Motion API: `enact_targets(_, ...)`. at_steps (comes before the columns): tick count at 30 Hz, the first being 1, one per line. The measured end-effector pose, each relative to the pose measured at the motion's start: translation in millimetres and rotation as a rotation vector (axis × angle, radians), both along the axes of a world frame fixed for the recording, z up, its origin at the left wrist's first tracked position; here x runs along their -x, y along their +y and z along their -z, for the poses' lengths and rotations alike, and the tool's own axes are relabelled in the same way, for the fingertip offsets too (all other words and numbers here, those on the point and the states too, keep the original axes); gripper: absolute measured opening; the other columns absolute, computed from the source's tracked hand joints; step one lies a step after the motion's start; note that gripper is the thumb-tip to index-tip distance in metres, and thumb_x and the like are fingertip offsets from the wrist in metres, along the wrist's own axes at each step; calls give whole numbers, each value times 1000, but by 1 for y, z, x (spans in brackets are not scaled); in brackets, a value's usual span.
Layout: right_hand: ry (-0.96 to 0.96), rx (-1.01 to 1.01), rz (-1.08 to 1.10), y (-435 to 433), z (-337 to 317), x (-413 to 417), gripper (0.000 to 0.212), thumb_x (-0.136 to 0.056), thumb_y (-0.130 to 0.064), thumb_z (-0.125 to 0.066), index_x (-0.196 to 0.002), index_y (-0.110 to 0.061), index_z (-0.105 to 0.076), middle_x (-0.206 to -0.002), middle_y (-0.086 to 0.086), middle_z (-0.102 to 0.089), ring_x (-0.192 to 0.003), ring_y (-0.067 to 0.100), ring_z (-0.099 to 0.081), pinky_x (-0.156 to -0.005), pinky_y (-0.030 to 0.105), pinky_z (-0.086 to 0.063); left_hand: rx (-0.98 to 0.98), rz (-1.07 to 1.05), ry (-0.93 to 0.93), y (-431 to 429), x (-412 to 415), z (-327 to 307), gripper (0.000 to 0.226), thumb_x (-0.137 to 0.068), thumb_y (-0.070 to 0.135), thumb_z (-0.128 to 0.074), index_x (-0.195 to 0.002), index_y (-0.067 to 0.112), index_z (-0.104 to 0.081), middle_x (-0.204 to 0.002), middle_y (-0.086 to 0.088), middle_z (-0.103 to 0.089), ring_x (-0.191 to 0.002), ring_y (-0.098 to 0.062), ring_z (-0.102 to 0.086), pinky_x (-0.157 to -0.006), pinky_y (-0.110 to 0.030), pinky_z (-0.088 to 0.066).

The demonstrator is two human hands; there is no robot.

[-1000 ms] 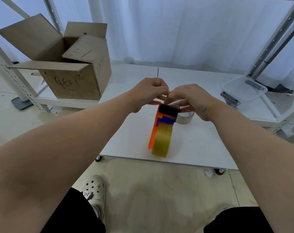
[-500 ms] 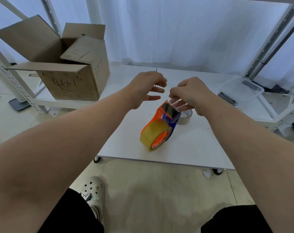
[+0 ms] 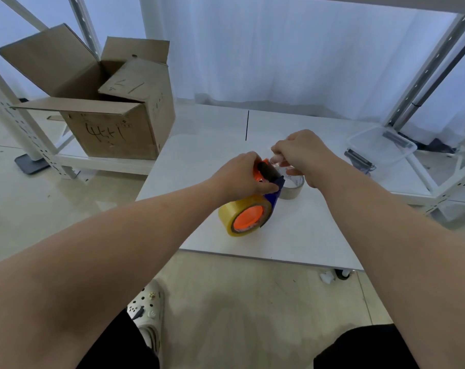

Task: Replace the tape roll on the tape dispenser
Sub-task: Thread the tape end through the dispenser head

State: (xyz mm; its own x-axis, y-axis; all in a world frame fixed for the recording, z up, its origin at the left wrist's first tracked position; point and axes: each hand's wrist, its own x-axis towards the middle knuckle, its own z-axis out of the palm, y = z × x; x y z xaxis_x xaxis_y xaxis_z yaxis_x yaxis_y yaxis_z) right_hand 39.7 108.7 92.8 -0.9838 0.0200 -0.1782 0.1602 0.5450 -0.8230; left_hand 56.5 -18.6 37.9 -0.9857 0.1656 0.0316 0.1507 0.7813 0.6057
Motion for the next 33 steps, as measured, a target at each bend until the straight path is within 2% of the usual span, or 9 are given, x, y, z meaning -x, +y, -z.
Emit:
enact_targets(2, -47, -12, 30, 0, 2, 0, 28, -87, -10, -50, -110, 4, -57, -110, 27, -63, -102, 38, -64, -79, 40, -56, -20, 14, 23, 1, -3, 1, 62, -71, 48, -75, -117, 17, -49, -106, 3, -54, -89, -15, -51, -66, -21, -44)
enact_targets(3, -72, -12, 30, 1, 3, 1, 28, -88, -10, -48, -111, 3, -56, -111, 27, -62, -99, 38, -65, -75, 40, -57, -25, 17, 34, 1, -4, 1, 63, -70, 49, -75, -118, 17, -49, -104, 5, -51, -89, -15, -50, -65, -19, -43)
enact_targets(6, -122, 0, 4, 1, 6, 1, 21, -90, -10, -44, -107, 0, -54, -98, 22, -65, -81, 32, -69, -66, 37, -59, -42, 28, 29, -1, -7, 1, 65, -70, 50, -75, -119, 17, -47, -106, 6, -49, -92, -15, -50, -67, -21, -43)
enact_targets(11, -101, -2, -20, 3, 6, 1, 11, -93, -12, -43, -89, -7, -51, -92, 19, -64, -80, 31, -67, -67, 35, -57, -4, 125, -188, -14, -8, 2, 84, -67, 41, -82, -132, 22, -33, -119, 2, -52, -101, -19, -53, -79, -28, -47)
enact_targets(15, -96, 34, 26, 10, 9, 3, 12, -92, -11, -44, -95, -3, -53, -99, 23, -64, -91, 35, -67, -79, 45, -58, 132, 171, -307, -20, -6, 9, 87, -71, 39, -79, -137, 27, -24, -126, -4, -54, -100, -23, -57, -81, -32, -53)
enact_targets(20, -105, 70, 28, 15, 8, 2, 22, -93, -12, -47, -111, -1, -54, -95, 19, -63, -78, 29, -63, -64, 36, -56, 110, 176, -279, -23, -4, 11, 82, -72, 37, -78, -136, 27, -28, -128, -2, -50, -99, -23, -55, -81, -33, -52)
enact_targets(24, -81, 75, 34, 13, 8, 0, 18, -93, -12, -47, -106, -2, -54, -99, 22, -65, -80, 30, -66, -71, 40, -58, 52, 185, -319, -23, -3, 10, 83, -73, 34, -78, -137, 26, -26, -130, -1, -46, -104, -22, -53, -82, -32, -50)
enact_targets(29, -55, 74, 17, 8, 6, -3, 24, -91, -9, -48, -111, 3, -55, -98, 25, -64, -78, 32, -65, -67, 39, -57, -164, 61, -128, -5, -4, -1, 88, -68, 46, -79, -138, 17, -34, -131, 2, -47, -111, -15, -49, -84, -25, -41)
enact_targets(33, -11, 66, -23, 3, 4, -5, 18, -88, -10, -52, -101, 2, -57, -97, 26, -67, -75, 34, -67, -67, 39, -59, -102, 25, 15, 2, -2, -5, 52, -71, 42, -77, -112, 17, -56, -100, 7, -55, -92, -13, -52, -63, -13, -37)
